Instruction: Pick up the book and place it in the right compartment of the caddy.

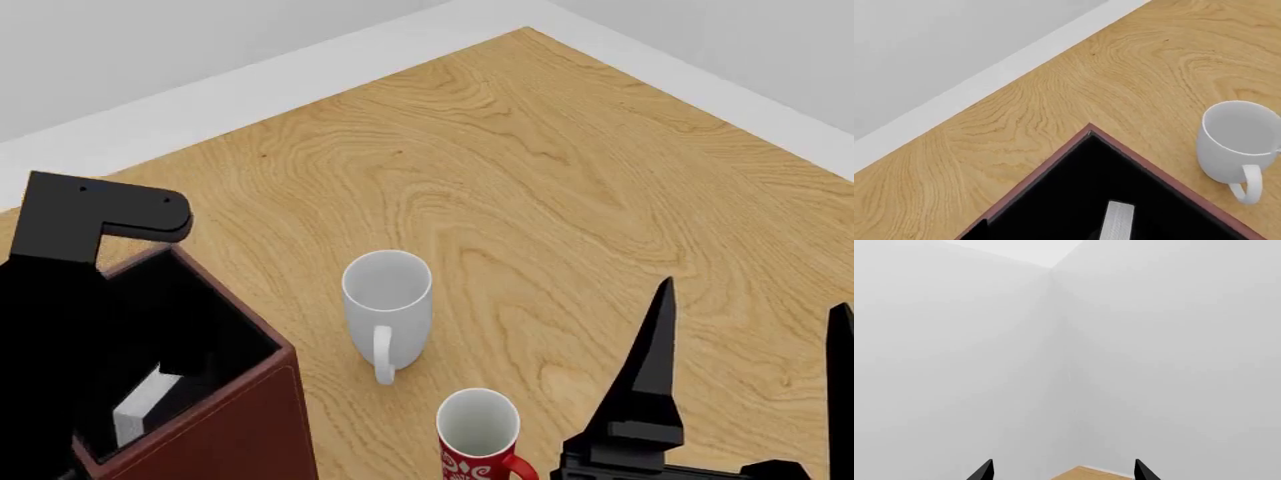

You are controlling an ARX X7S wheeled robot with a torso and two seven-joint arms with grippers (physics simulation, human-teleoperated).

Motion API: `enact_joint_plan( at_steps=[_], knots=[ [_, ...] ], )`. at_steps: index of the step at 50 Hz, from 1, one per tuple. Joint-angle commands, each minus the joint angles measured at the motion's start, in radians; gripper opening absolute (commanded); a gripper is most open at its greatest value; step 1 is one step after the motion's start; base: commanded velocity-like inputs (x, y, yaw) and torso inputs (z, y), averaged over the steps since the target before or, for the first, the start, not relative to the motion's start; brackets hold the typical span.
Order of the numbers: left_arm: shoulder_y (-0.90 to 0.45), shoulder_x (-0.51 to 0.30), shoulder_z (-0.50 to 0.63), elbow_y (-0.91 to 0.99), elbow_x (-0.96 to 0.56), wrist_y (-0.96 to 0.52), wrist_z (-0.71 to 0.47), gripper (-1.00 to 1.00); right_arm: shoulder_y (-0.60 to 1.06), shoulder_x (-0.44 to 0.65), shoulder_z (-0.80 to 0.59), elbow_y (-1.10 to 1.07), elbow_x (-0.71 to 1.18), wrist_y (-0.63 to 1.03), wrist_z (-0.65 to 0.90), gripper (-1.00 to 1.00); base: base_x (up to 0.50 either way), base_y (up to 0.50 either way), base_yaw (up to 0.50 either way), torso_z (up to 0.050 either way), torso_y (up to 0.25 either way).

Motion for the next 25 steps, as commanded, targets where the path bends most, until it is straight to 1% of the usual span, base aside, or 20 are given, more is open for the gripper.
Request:
enact_joint_plan(
  at_steps=[1,7,10,15,20,25],
  knots=[
    [-0.027,-0.037,-0.033,0.096,-0.006,0.014,-0.038,1.0,-0.002,0.003,0.001,-0.002,0.002,-0.003,0.003,1.0,0.0,0.0,0.0,0.0,0.0],
    [-0.041,-0.053,-0.052,0.162,-0.006,0.026,-0.06,1.0,0.0,0.005,0.0,-0.005,0.005,-0.001,0.006,1.0,0.0,0.0,0.0,0.0,0.0],
    [-0.041,-0.063,-0.067,0.234,0.03,0.056,-0.067,1.0,-0.003,0.006,0.004,-0.004,0.008,-0.004,0.007,1.0,0.0,0.0,0.0,0.0,0.0],
    [-0.055,-0.066,-0.076,0.286,0.023,0.053,-0.087,1.0,-0.005,0.007,0.006,-0.001,0.015,-0.01,0.003,1.0,0.0,0.0,0.0,0.0,0.0],
    [-0.057,-0.077,-0.089,0.342,0.069,0.079,-0.1,1.0,-0.007,0.008,0.006,-0.001,0.016,-0.014,0.002,1.0,0.0,0.0,0.0,0.0,0.0],
    [-0.059,-0.09,-0.112,0.402,0.069,0.105,-0.117,1.0,-0.01,0.006,0.006,0.002,0.015,-0.021,0.0,1.0,0.0,0.0,0.0,0.0,0.0]
  ],
)
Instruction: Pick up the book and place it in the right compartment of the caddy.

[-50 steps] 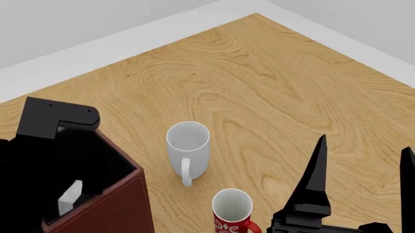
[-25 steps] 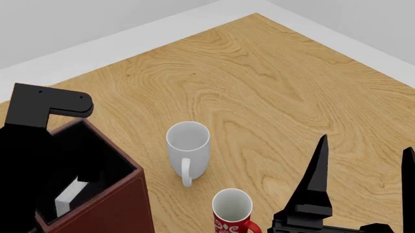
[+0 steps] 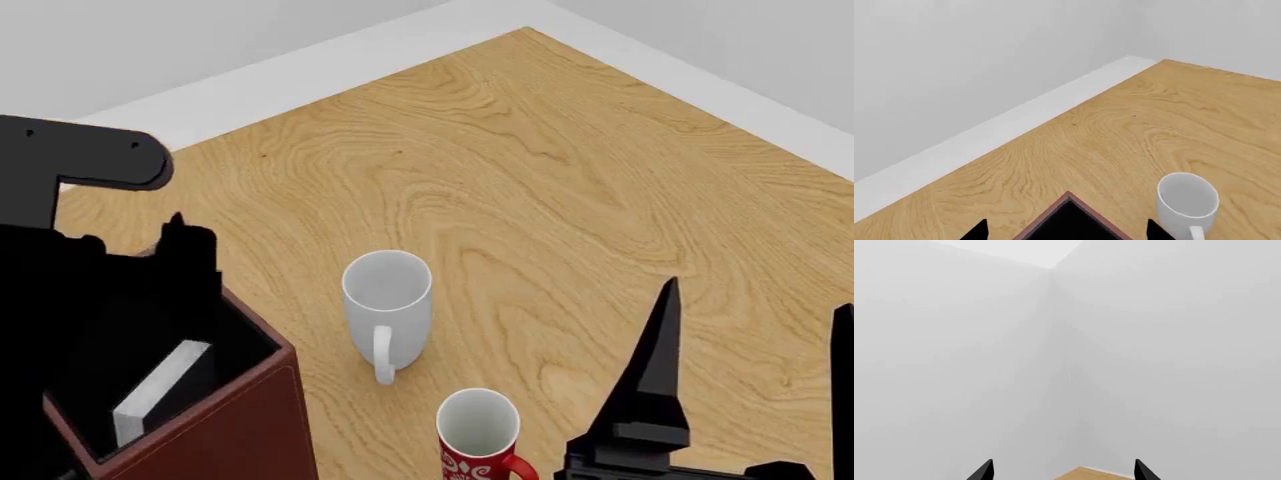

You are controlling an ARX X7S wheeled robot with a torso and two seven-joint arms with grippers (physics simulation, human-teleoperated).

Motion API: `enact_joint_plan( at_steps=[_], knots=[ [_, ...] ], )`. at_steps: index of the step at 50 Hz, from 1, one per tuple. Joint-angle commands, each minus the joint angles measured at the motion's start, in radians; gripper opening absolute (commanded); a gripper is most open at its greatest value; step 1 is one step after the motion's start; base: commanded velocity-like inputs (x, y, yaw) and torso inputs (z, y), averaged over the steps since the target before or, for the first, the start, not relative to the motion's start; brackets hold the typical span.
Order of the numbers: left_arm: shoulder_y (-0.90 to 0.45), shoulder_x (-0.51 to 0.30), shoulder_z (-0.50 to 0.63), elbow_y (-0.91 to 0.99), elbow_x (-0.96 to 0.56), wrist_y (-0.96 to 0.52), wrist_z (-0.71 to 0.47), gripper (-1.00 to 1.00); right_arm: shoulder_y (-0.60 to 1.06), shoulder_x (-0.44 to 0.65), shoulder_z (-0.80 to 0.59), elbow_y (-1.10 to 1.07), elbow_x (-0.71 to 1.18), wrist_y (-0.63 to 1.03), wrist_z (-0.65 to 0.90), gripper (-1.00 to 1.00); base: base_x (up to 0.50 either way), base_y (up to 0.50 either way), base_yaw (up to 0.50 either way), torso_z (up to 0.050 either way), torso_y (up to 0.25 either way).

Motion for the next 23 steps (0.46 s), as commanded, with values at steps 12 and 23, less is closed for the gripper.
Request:
enact_joint_plan(
  at_steps=[12,23],
  knots=[
    [0.03,-0.053,-0.073,0.255,0.036,0.114,-0.073,1.0,-0.013,0.002,0.005,0.003,0.005,-0.023,-0.005,1.0,0.0,0.0,0.0,0.0,0.0],
    [0.098,-0.103,-0.104,0.394,0.059,0.194,-0.088,1.0,-0.013,0.007,0.0,-0.008,0.003,-0.02,0.0,1.0,0.0,0.0,0.0,0.0,0.0]
  ],
)
